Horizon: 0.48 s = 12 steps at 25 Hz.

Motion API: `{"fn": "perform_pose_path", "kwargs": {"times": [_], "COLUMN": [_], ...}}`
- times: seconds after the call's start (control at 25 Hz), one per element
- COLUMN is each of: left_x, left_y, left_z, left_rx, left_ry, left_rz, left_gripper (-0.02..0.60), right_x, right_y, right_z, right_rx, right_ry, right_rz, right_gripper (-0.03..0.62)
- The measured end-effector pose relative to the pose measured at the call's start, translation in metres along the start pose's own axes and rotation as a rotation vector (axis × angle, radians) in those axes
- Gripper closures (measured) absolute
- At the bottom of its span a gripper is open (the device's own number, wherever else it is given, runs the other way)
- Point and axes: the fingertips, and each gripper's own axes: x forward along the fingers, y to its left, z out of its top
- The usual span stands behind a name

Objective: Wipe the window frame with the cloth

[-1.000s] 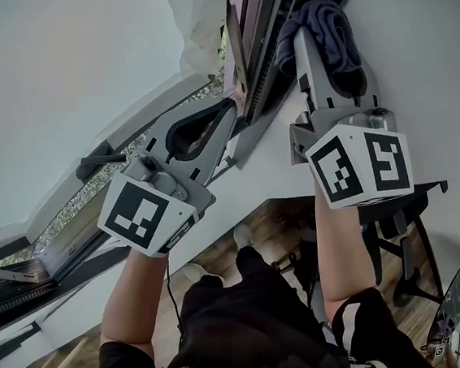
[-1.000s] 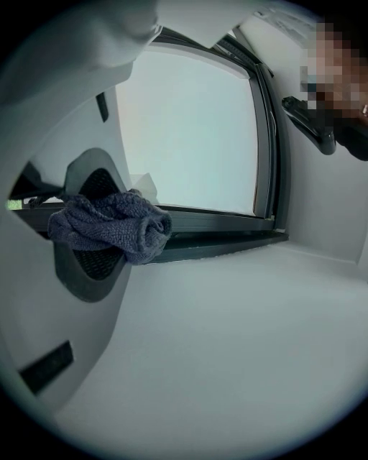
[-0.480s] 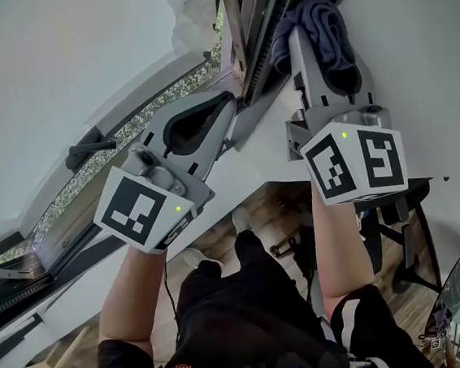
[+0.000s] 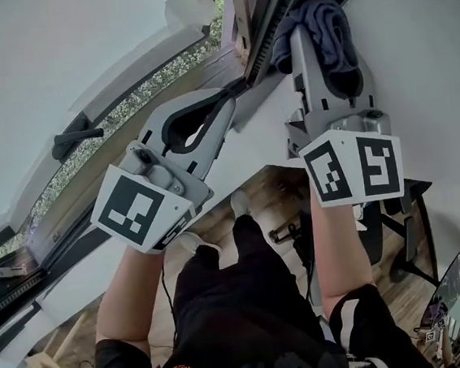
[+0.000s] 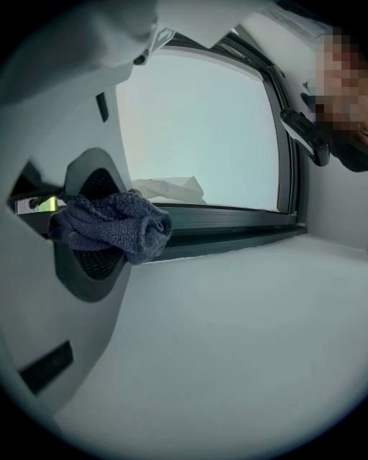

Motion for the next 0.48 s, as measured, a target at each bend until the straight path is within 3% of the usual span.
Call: {"fn": "perform_pose_path", "kwargs": {"times": [0.48], "left_x": [0.002], "left_y": [0.002], "left_z": [-0.043], "left_rx": [-0.046], "left_ry": [0.049], "left_rz": [0.005], "left_gripper": [0.561], "right_x": [-0.004], "right_y": [-0.003], "right_z": [-0.057], "right_rx": [0.005], "right_ry": [0.059], "right_rz": [0.003], "right_gripper": [0.488]}}
